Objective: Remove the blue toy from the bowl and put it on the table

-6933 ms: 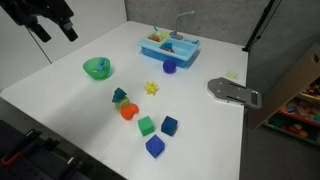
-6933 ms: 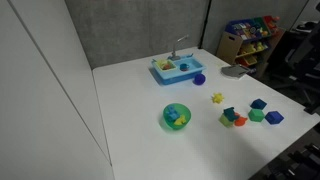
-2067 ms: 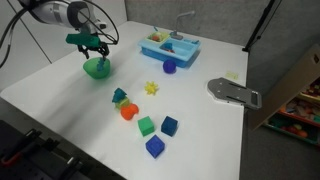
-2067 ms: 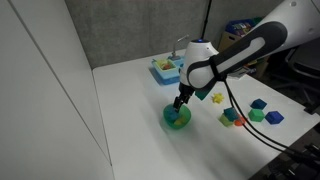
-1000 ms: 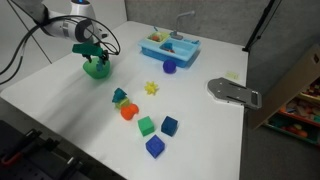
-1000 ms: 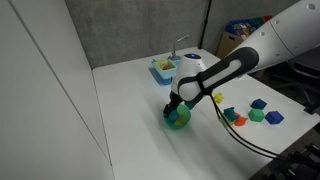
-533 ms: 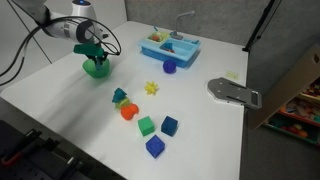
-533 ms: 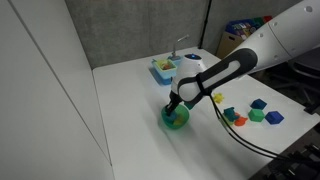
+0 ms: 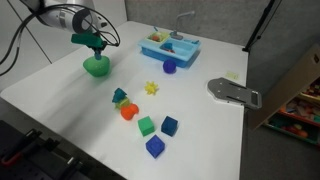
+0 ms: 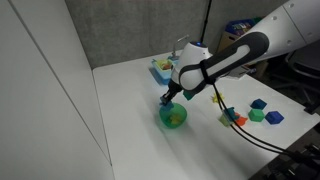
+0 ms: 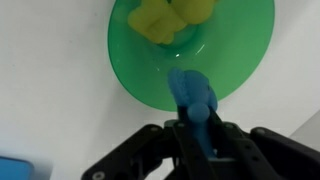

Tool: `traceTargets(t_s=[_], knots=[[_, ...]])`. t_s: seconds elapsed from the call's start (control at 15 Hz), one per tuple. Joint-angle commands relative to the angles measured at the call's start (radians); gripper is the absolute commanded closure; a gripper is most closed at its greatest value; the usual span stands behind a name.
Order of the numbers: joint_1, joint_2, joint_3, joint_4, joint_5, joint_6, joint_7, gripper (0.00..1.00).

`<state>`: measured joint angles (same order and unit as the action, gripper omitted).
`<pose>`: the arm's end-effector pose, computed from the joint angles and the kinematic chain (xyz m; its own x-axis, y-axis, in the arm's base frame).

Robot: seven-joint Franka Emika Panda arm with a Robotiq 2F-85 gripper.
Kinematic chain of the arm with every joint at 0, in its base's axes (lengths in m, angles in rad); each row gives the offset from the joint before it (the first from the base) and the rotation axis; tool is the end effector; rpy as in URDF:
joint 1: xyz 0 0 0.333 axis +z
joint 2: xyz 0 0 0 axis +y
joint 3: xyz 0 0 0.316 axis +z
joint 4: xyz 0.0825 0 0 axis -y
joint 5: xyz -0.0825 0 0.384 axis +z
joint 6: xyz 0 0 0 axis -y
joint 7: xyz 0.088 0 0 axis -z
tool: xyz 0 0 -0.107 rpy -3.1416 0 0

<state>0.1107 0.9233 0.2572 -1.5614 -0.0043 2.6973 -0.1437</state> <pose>0.6772 0.2289 0.1338 0.9029 0.3502 0.2492 0.3961 -0.9030 -0.1663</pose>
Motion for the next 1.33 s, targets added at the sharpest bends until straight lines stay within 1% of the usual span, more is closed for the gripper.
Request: traceTargets(t_s=[0.0, 0.07, 0.27, 0.6, 0.73, 0.93, 1.27], knots=[[-0.061, -0.125, 0.050, -0.109, 0.054, 0.002, -0.039, 0.92], [-0.072, -0.150, 0.051, -0.124, 0.064, 0.000, -0.038, 0.92], [-0.102, -0.226, 0.023, -0.176, 0.085, -0.004, -0.023, 0.92], [-0.152, -0.306, -0.060, -0.266, 0.084, -0.006, -0.009, 0.92], [-0.166, -0.320, -0.103, -0.311, 0.074, -0.005, -0.003, 0.92], [-0.196, -0.323, -0.149, -0.378, 0.073, -0.003, -0.009, 0.92], [-0.241, -0.316, -0.191, -0.456, 0.073, -0.012, -0.016, 0.92]])
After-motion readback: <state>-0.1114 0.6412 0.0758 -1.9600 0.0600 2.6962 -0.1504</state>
